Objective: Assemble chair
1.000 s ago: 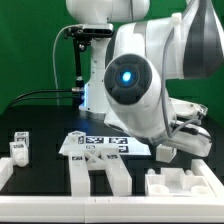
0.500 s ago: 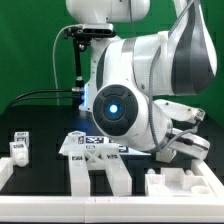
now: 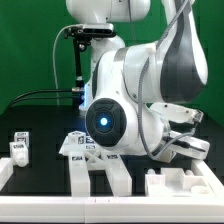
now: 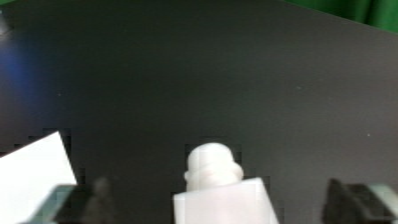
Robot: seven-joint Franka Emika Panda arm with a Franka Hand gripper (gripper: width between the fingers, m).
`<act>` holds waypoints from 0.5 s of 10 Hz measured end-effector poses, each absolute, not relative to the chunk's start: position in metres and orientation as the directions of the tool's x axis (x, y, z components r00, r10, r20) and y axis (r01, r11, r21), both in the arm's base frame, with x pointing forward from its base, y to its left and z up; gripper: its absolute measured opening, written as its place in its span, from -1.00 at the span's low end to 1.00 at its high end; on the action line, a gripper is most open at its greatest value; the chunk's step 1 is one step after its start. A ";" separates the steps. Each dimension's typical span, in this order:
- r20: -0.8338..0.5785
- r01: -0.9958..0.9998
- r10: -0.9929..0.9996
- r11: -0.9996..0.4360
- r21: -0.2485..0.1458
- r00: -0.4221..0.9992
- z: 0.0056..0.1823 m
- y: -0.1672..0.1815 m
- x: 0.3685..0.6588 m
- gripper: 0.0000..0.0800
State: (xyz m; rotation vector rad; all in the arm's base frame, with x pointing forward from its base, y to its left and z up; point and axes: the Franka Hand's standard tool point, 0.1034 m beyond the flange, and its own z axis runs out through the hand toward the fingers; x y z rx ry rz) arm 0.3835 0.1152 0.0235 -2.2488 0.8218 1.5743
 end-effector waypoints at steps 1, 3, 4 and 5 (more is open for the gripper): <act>-0.924 -0.592 -0.292 -0.801 0.095 0.246 0.024 0.115 0.384 -0.05; -0.924 -0.592 -0.292 -0.800 0.095 0.246 0.024 0.115 0.384 -0.82; -0.924 -0.592 -0.292 -0.800 0.095 0.246 0.024 0.115 0.384 -0.82; -0.922 -0.589 -0.295 -0.803 0.097 0.251 0.025 0.114 0.385 -0.94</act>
Offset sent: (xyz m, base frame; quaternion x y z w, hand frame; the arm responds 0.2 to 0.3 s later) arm 0.0000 0.0000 0.0000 0.0000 0.0000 0.0000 1.0000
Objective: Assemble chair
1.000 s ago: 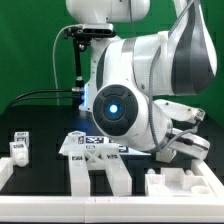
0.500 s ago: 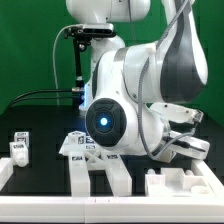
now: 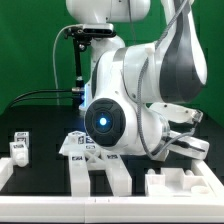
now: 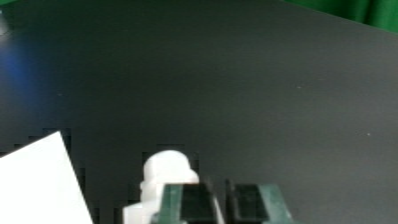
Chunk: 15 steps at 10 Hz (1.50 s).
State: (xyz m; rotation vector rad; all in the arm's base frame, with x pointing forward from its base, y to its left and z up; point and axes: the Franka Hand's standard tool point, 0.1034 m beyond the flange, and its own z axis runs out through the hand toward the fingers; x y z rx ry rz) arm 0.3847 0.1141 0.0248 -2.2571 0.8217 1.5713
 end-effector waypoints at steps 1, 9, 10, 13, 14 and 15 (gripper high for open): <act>-0.907 -0.573 -0.303 -0.815 0.088 0.291 0.037 0.112 0.393 -0.99; -0.831 -0.555 -0.255 -0.828 -0.076 0.494 0.052 0.097 0.420 0.08; -0.801 -0.542 -0.250 -0.833 -0.108 0.544 0.049 0.101 0.424 0.08; -0.794 -0.540 -0.254 -0.835 -0.109 0.553 0.047 0.102 0.423 0.60; -0.799 -0.542 -0.253 -0.834 -0.105 0.545 0.044 0.101 0.421 0.62; -0.830 -0.553 -0.247 -0.828 -0.086 0.499 0.033 0.096 0.412 0.62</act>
Offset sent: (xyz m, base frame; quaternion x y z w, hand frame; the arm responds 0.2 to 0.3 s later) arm -0.0038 -0.0133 0.0337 0.0280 0.1157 0.0886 0.9889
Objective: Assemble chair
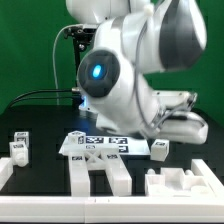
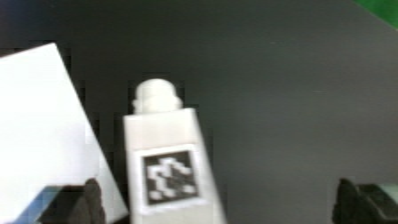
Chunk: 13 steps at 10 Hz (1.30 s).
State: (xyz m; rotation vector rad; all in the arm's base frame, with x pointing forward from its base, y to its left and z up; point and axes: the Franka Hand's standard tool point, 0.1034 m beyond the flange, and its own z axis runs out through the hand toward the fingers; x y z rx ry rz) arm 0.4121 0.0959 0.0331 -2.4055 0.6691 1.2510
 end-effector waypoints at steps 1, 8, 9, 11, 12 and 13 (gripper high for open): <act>-0.866 -0.564 -0.232 -0.823 -0.068 0.442 0.017 0.091 0.407 0.62; -0.882 -0.567 -0.226 -0.822 -0.056 0.414 0.006 0.088 0.404 -0.02; -0.882 -0.567 -0.226 -0.822 -0.056 0.414 0.006 0.088 0.404 -0.29; -0.864 -0.546 -0.228 -0.835 -0.063 0.448 0.012 0.089 0.409 -0.29; -0.859 -0.532 -0.210 -0.842 -0.084 0.467 0.034 0.092 0.417 -0.29; -0.855 -0.527 -0.192 -0.843 -0.107 0.482 0.058 0.094 0.426 -0.29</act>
Offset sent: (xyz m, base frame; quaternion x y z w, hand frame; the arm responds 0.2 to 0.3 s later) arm -0.0148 0.0057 -0.0114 -0.0158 -0.0378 0.0052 0.9991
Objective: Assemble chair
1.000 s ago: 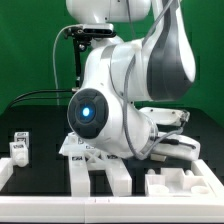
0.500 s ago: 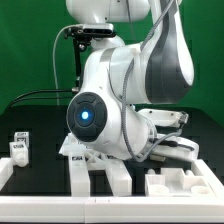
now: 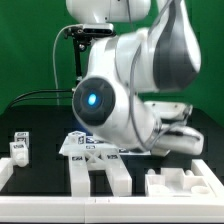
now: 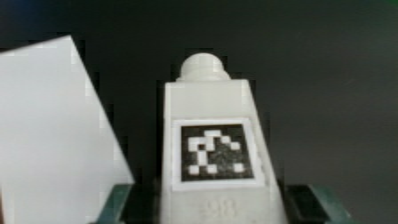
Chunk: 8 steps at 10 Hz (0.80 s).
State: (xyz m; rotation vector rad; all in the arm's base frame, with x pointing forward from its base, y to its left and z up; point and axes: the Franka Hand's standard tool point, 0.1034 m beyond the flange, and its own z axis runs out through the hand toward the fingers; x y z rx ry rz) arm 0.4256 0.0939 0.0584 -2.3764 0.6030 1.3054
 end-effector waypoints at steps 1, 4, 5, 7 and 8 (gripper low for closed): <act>-0.820 -0.506 -0.193 -0.852 -0.132 0.539 0.083 0.094 0.442 -0.29; -0.686 -0.478 -0.244 -0.862 -0.171 0.686 0.108 0.097 0.461 -0.29; -0.626 -0.479 -0.278 -0.860 -0.176 0.729 0.106 0.097 0.466 -0.29; -0.520 -0.387 -0.226 -0.894 -0.224 0.824 0.108 0.084 0.479 -0.29; -0.451 -0.324 -0.198 -0.920 -0.220 0.870 0.127 0.080 0.506 -0.29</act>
Offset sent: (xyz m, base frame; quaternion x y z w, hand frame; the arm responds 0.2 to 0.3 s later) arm 0.0000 0.0000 0.0000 0.0000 0.1296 0.0000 0.9916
